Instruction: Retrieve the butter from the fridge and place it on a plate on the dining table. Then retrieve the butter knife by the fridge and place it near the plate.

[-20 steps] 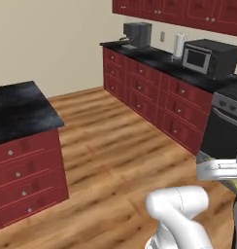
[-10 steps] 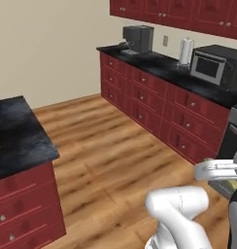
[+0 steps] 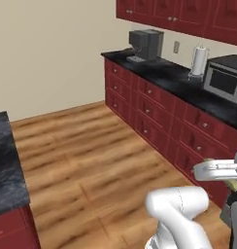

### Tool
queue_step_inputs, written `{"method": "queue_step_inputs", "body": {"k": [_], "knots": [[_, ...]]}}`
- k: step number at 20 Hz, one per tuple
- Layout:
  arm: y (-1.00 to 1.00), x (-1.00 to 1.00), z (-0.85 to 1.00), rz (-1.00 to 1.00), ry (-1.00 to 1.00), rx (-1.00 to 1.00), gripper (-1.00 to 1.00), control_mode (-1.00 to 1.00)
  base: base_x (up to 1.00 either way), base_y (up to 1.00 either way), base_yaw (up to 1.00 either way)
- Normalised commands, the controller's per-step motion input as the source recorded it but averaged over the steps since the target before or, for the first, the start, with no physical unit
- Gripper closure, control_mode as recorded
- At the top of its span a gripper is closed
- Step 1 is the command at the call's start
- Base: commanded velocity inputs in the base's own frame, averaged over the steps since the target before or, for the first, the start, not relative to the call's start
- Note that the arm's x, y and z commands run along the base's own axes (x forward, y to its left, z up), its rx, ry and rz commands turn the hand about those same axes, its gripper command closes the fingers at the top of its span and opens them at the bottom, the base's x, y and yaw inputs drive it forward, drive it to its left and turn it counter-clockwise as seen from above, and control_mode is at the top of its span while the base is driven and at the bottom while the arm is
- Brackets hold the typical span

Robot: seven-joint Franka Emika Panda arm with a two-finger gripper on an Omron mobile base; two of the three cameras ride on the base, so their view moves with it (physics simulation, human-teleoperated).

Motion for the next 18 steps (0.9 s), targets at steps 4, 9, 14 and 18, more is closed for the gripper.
{"method": "queue_step_inputs", "body": {"k": [4, 9, 14, 18], "knots": [[0.00, 0.00, 0.00, 0.00, 0.00, 0.00, 1.00, 1.00, 1.00, -0.33, 0.33], [0.00, 0.00, 0.00, 0.00, 0.00, 0.00, 1.00, 1.00, 1.00, -0.24, 0.36], [0.00, 0.00, 0.00, 0.00, 0.00, 0.00, 1.00, 1.00, 1.00, -0.06, 0.34], [0.00, 0.00, 0.00, 0.00, 0.00, 0.00, 1.00, 1.00, 1.00, -0.24, 0.13]]}}
